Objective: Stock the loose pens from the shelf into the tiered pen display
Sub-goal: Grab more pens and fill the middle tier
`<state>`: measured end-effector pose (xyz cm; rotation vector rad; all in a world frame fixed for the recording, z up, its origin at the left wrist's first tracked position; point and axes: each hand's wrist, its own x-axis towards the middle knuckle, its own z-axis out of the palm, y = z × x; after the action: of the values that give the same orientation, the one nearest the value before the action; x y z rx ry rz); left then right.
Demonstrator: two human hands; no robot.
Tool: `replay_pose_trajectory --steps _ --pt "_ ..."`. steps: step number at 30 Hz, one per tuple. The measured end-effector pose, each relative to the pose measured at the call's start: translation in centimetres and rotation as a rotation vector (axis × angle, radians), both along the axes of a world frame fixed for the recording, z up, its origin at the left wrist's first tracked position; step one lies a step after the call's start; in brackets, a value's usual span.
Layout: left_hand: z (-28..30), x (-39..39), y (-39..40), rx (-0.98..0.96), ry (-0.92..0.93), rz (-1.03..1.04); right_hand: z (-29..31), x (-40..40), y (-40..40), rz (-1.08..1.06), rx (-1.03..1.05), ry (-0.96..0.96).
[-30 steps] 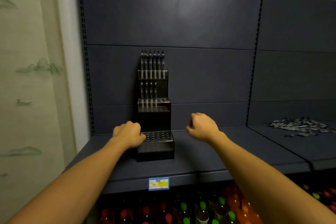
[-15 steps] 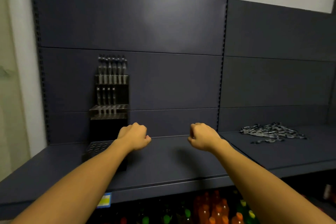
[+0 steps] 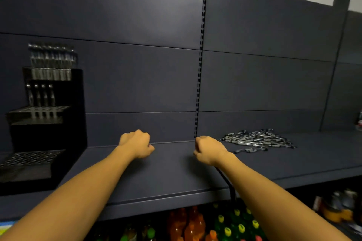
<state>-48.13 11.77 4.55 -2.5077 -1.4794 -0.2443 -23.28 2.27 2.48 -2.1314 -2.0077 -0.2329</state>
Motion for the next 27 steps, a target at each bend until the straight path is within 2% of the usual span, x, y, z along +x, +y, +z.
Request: replay_pose_trajectory --steps 11,19,27 --pt "-0.3 16.1 3.2 0.023 0.030 -0.175 -0.9 13.3 0.9 -0.091 0.030 0.008" --pt "0.3 29.5 7.5 -0.053 -0.096 -0.313 0.2 26.1 2.8 -0.207 0.030 -0.036" --pt "0.1 40.8 10.6 -0.067 -0.051 -0.426 1.2 37.3 4.9 -0.303 0.054 -0.028"
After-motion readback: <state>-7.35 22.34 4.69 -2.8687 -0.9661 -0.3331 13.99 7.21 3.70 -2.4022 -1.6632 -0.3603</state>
